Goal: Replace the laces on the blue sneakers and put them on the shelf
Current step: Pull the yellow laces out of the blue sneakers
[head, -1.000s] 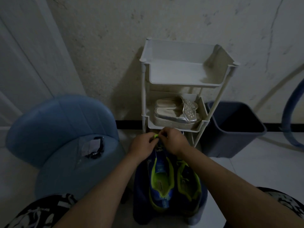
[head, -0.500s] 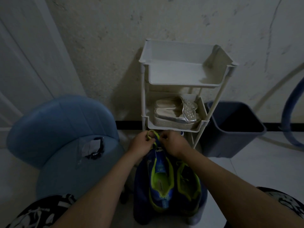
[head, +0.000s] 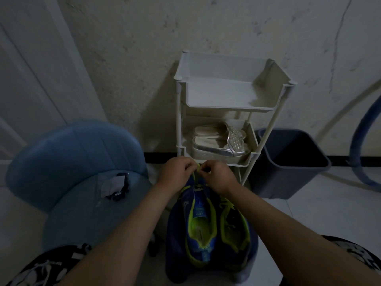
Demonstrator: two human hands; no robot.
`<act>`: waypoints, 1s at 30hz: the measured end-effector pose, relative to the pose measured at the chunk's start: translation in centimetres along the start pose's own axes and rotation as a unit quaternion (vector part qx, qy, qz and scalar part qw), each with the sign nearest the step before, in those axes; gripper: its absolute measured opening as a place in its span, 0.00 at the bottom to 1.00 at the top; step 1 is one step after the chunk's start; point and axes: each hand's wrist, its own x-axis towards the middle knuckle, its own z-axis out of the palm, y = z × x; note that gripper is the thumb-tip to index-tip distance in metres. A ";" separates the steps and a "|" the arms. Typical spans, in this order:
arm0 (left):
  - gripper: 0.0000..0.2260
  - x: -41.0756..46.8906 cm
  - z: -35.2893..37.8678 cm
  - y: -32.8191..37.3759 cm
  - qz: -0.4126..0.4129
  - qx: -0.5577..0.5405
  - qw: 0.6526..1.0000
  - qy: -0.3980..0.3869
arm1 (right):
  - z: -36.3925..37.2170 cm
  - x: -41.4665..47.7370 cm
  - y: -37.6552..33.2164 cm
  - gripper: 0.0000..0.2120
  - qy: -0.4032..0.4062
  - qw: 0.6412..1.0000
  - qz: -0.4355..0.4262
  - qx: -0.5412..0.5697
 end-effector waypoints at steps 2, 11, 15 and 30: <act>0.07 0.1 0.0 0.0 -0.012 -0.003 0.999 0.038 | 0.1 -0.2 0.1 0.06 -0.048 0.998 0.003 -0.040; 0.11 0.2 -0.1 0.4 -0.132 -0.039 0.989 0.046 | 0.5 -0.3 0.6 0.07 -0.072 0.993 0.019 -0.091; 0.17 0.5 -0.2 0.2 -0.148 0.046 0.986 -0.057 | 0.0 0.3 -0.1 0.09 -0.019 1.000 0.008 -0.013; 0.09 0.4 -0.9 1.5 0.040 0.198 0.979 -0.036 | 0.1 0.2 0.1 0.08 -0.047 0.999 -0.001 0.008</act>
